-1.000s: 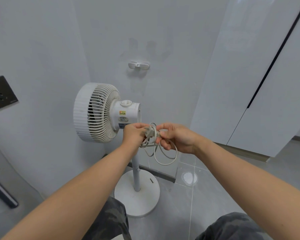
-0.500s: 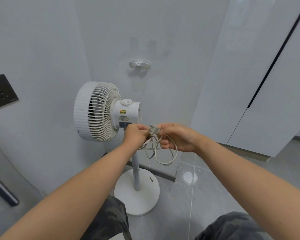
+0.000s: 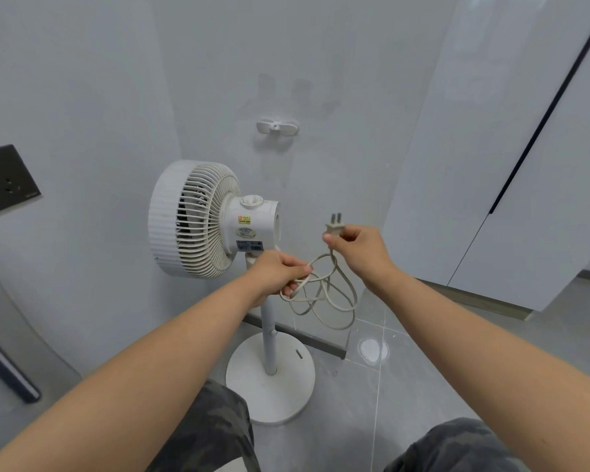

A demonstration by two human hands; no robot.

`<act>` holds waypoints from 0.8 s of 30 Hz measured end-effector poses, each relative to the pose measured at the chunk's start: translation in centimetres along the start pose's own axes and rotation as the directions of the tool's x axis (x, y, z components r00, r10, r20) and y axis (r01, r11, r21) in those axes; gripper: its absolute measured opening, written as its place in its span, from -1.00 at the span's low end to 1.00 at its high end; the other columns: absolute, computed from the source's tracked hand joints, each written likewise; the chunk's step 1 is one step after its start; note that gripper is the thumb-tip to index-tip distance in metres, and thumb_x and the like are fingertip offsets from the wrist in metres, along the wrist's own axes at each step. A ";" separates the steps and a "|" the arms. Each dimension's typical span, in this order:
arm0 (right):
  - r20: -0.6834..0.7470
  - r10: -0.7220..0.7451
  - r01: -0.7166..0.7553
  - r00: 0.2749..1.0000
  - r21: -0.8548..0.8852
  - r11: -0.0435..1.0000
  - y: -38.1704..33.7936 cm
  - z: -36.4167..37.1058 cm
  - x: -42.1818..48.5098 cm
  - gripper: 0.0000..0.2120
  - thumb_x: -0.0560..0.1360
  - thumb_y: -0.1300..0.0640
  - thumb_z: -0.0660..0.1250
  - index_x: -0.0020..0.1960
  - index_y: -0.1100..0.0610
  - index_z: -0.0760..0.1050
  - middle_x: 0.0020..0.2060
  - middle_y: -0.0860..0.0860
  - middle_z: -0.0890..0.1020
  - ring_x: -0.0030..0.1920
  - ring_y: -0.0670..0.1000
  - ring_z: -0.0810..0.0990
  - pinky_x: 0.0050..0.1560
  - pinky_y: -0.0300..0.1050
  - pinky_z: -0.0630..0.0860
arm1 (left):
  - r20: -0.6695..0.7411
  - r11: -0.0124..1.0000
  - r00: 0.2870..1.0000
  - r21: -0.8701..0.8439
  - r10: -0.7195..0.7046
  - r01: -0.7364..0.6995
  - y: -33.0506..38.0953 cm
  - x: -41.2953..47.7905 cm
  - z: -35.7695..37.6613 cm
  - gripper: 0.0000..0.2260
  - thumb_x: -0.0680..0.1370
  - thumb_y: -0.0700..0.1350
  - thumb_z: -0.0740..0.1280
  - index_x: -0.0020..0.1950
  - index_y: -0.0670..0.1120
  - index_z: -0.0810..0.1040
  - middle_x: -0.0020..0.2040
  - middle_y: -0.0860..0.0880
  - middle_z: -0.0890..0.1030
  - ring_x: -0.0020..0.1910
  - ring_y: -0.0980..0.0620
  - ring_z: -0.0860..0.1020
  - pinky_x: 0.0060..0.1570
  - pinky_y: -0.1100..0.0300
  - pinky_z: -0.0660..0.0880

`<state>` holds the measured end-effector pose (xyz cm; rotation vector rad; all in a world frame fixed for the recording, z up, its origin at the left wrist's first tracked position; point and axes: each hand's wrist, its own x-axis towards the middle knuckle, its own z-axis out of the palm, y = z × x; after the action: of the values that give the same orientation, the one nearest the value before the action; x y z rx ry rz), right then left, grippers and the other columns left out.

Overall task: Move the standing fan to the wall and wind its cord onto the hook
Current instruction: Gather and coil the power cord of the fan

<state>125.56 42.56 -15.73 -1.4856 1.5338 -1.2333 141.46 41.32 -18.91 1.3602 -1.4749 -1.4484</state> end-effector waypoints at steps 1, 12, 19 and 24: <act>-0.026 0.013 -0.011 1.000 0.046 0.999 -0.4 0.0 0.0 -0.81 0.49 0.17 0.37 -0.06 0.32 0.59 -0.34 0.02 0.55 -0.32 -0.09 0.47 -0.25 -0.32 0.37 | -0.020 1.000 1.000 0.029 -0.002 0.003 -0.1 0.0 0.1 -0.87 0.50 -0.23 0.38 -0.01 -0.27 0.62 -0.41 -0.08 0.50 -0.65 0.18 0.36 -0.59 0.36 0.36; 0.212 0.239 -0.317 0.948 0.716 0.622 -2.4 -1.0 1.1 -0.69 0.60 0.01 0.15 -0.19 0.16 0.50 -0.50 -0.04 0.58 -0.46 -0.09 0.52 -0.24 -0.21 0.52 | -0.242 0.905 0.960 0.424 0.137 -0.023 -0.8 0.9 0.4 -0.92 0.47 -0.12 0.40 -0.23 -0.06 0.61 -0.38 0.03 0.55 -0.40 0.06 0.50 -0.35 0.27 0.42; 0.323 0.229 -0.394 0.918 0.800 0.453 -3.6 -1.2 0.8 -0.62 0.63 -0.09 0.03 -0.25 0.11 0.34 -0.66 -0.07 0.24 -0.64 -0.09 0.23 -0.52 -0.28 0.28 | -0.306 0.822 0.929 0.569 0.207 0.005 -0.5 1.0 -0.6 -0.85 0.50 -0.10 0.33 -0.25 -0.07 0.59 -0.33 -0.03 0.56 -0.29 0.02 0.49 -0.20 0.24 0.38; 0.333 0.160 -0.369 0.929 0.839 0.399 -5.1 -2.1 1.0 -0.60 0.63 -0.06 0.01 -0.29 0.12 0.31 -0.69 -0.07 0.16 -0.69 -0.11 0.12 -0.60 -0.27 0.03 | -0.308 0.851 0.937 0.524 0.163 0.024 -0.9 1.3 -2.7 -0.76 0.50 -0.06 0.35 -0.23 -0.21 0.62 -0.36 -0.08 0.50 -0.32 -0.02 0.43 -0.28 0.20 0.33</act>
<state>125.26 42.44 -10.15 -0.5589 0.6602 -1.3110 143.91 39.41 -19.58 1.7505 -1.7226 -0.7192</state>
